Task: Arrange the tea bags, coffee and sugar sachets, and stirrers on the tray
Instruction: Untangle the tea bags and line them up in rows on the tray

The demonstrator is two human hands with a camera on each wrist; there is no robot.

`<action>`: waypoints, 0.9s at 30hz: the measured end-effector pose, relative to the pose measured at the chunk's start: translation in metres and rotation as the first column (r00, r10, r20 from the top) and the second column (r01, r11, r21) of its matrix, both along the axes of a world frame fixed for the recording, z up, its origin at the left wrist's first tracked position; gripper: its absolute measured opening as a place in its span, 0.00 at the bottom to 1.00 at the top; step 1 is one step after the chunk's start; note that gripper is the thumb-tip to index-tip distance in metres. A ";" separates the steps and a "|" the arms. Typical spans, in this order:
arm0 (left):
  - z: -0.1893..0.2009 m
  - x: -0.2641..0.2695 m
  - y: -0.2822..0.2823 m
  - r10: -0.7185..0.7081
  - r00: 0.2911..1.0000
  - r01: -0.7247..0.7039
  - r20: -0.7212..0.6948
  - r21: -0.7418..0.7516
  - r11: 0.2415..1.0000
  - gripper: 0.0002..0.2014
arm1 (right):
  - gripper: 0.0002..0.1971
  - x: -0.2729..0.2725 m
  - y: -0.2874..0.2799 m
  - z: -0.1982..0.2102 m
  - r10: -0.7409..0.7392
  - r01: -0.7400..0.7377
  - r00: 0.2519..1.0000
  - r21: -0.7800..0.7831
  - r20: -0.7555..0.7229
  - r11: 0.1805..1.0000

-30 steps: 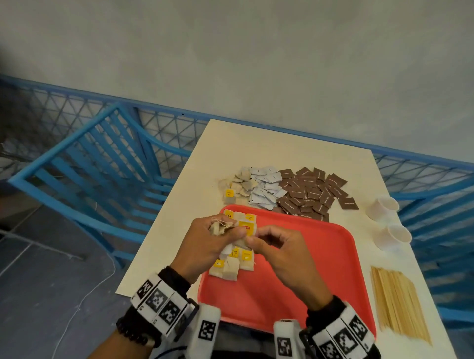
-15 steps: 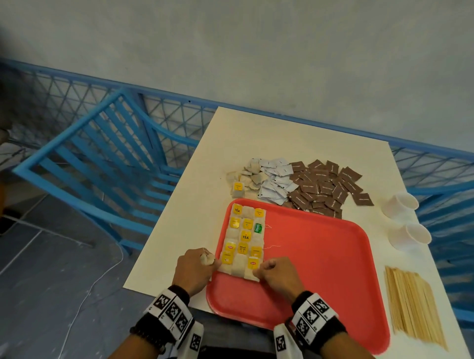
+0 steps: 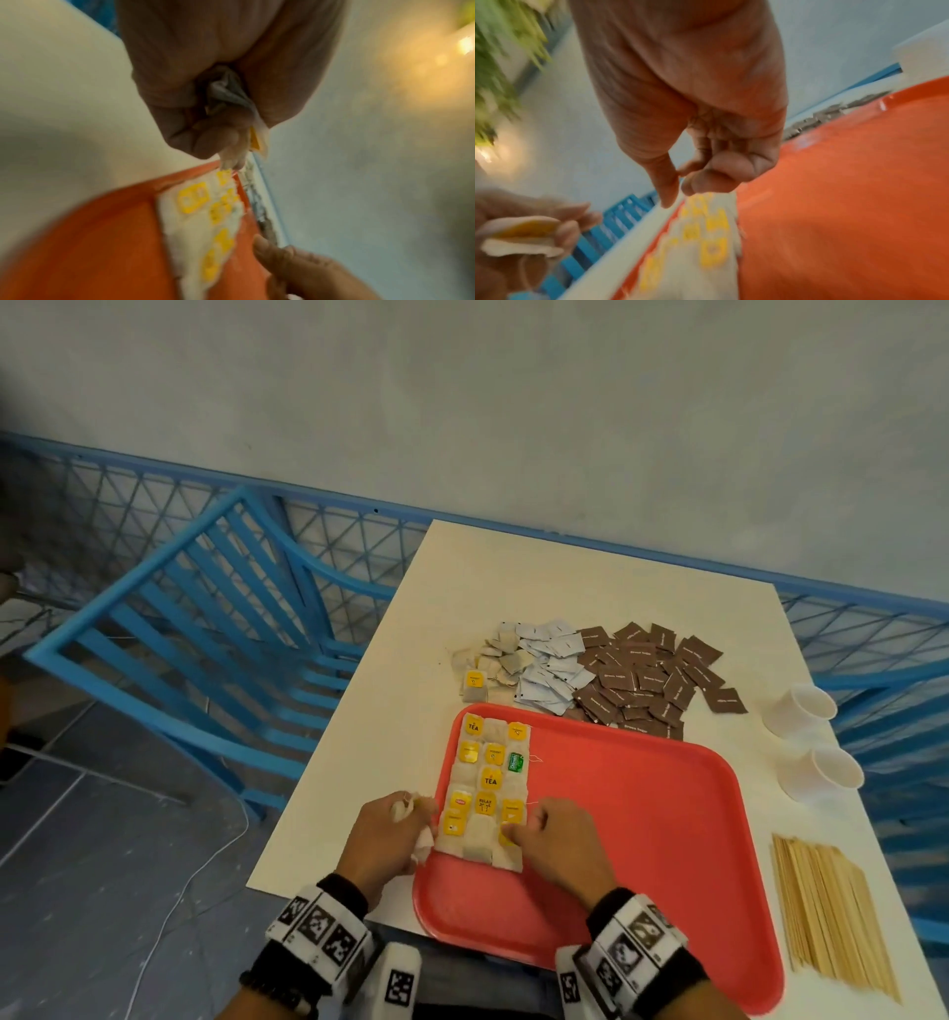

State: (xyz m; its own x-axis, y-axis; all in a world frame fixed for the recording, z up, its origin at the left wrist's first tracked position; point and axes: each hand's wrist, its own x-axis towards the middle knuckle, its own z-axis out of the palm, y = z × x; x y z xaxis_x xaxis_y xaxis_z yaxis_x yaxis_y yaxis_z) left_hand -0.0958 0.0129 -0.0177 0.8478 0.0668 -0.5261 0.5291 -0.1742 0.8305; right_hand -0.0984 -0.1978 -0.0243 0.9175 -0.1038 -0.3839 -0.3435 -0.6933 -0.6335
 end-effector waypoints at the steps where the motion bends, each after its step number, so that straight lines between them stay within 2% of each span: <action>1: 0.012 0.002 -0.002 0.028 0.999 -0.031 -0.023 -0.139 0.990 0.12 | 0.22 -0.001 -0.002 0.014 0.008 -0.011 0.998 0.046 0.060 0.999; 3: 0.036 0.006 -0.009 0.004 1.000 -0.007 -0.012 -0.271 0.963 0.12 | 0.20 -0.006 -0.004 0.044 0.038 -0.064 0.987 0.161 0.156 0.985; 6: 0.061 0.008 -0.019 -0.042 0.999 0.046 0.021 -0.339 0.940 0.12 | 0.13 -0.017 0.000 0.074 0.060 -0.135 0.976 0.368 0.209 0.920; 9: 0.070 -0.002 -0.023 -0.054 0.998 0.037 -0.022 -0.477 0.878 0.13 | 0.06 -0.029 0.010 0.074 0.017 -0.101 0.977 0.391 0.214 0.915; 10: 0.070 -0.003 -0.023 -0.044 0.999 0.022 -0.028 -0.527 0.850 0.13 | 0.08 -0.032 0.012 0.077 -0.007 -0.072 0.981 0.398 0.193 0.915; 12: 0.072 -0.002 -0.027 -0.029 1.000 0.019 -0.008 -0.590 0.807 0.13 | 0.17 -0.031 0.015 0.084 -0.027 -0.017 0.996 0.459 0.089 0.888; 14: 0.076 -0.005 -0.032 -0.025 1.000 0.027 0.013 -0.639 0.768 0.13 | 0.24 -0.032 0.017 0.091 -0.036 0.040 0.999 0.594 -0.019 0.803; 15: 0.095 -0.011 -0.049 -0.046 0.997 0.078 0.066 -0.642 0.763 0.13 | 0.24 -0.042 0.005 0.106 -0.086 0.047 0.996 0.651 0.028 0.758; 16: 0.093 -0.012 -0.051 -0.022 0.999 0.047 0.045 -0.678 0.733 0.13 | 0.21 -0.042 0.007 0.108 -0.117 0.047 0.991 0.665 0.061 0.745; 17: 0.092 -0.010 -0.054 0.007 1.000 -0.007 -0.002 -0.704 0.710 0.12 | 0.16 -0.040 0.008 0.108 -0.176 0.044 0.972 0.622 0.153 0.782; 18: 0.090 -0.009 -0.057 0.023 0.999 -0.050 -0.047 -0.741 0.670 0.12 | 0.10 -0.039 0.005 0.107 -0.232 0.037 0.924 0.532 0.305 0.846; 19: 0.088 -0.009 -0.058 0.028 0.996 -0.087 -0.090 -0.763 0.641 0.12 | 0.03 -0.039 -0.001 0.106 -0.227 0.007 0.864 0.440 0.450 0.898; 20: 0.087 -0.010 -0.058 0.007 0.993 -0.098 -0.119 -0.778 0.621 0.12 | 0.02 -0.038 -0.006 0.109 -0.139 -0.067 0.812 0.326 0.567 0.943; 21: 0.085 -0.011 -0.059 -0.021 0.990 -0.096 -0.137 -0.784 0.614 0.12 | 0.05 -0.037 -0.011 0.111 0.021 -0.173 0.768 0.176 0.641 0.969; 23: 0.086 -0.013 -0.060 -0.087 0.984 -0.067 -0.158 -0.767 0.639 0.11 | 0.10 -0.033 -0.018 0.113 0.333 -0.361 0.706 -0.086 0.625 0.928; 24: 0.088 -0.013 -0.061 -0.110 0.981 -0.046 -0.157 -0.752 0.658 0.08 | 0.11 -0.030 -0.021 0.112 0.420 -0.413 0.689 -0.156 0.591 0.897; 27: 0.093 -0.013 -0.062 -0.185 0.973 0.025 -0.140 -0.730 0.683 0.05 | 0.09 -0.027 -0.023 0.114 0.518 -0.467 0.648 -0.245 0.558 0.849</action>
State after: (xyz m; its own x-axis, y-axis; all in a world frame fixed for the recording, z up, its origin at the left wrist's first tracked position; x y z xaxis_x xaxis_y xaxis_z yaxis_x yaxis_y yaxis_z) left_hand -0.1086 -0.0489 0.0749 0.7052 -0.4828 -0.5193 0.7018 0.3704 0.6085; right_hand -0.1256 -0.2207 0.0900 0.8742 0.4259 0.2334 0.4820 -0.7022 -0.5240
